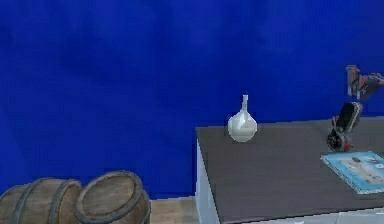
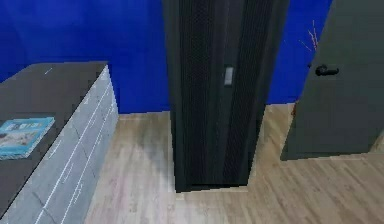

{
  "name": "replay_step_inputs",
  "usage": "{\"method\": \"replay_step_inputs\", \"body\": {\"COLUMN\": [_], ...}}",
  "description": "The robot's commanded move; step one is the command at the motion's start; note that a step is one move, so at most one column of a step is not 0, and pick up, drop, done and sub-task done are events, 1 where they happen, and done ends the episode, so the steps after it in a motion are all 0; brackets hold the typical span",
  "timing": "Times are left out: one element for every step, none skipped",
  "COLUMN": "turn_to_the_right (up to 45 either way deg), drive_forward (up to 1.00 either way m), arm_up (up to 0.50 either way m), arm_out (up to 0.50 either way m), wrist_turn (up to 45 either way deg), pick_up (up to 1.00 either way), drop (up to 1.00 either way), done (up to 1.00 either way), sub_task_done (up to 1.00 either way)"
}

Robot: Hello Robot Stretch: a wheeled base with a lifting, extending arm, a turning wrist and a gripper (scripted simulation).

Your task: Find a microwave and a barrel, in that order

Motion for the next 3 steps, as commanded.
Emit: {"method": "replay_step_inputs", "body": {"turn_to_the_right": [0.0, -39.0, 0.0], "drive_forward": [0.15, 0.00, 0.00], "arm_up": [0.00, 0.00, 0.00], "arm_out": [0.00, 0.00, 0.00], "wrist_turn": [0.0, 0.0, 0.0], "pick_up": [0.00, 0.00, 0.00], "drop": [0.00, 0.00, 0.00], "done": [0.00, 0.00, 1.00], "sub_task_done": [0.00, 0.00, 0.00]}}
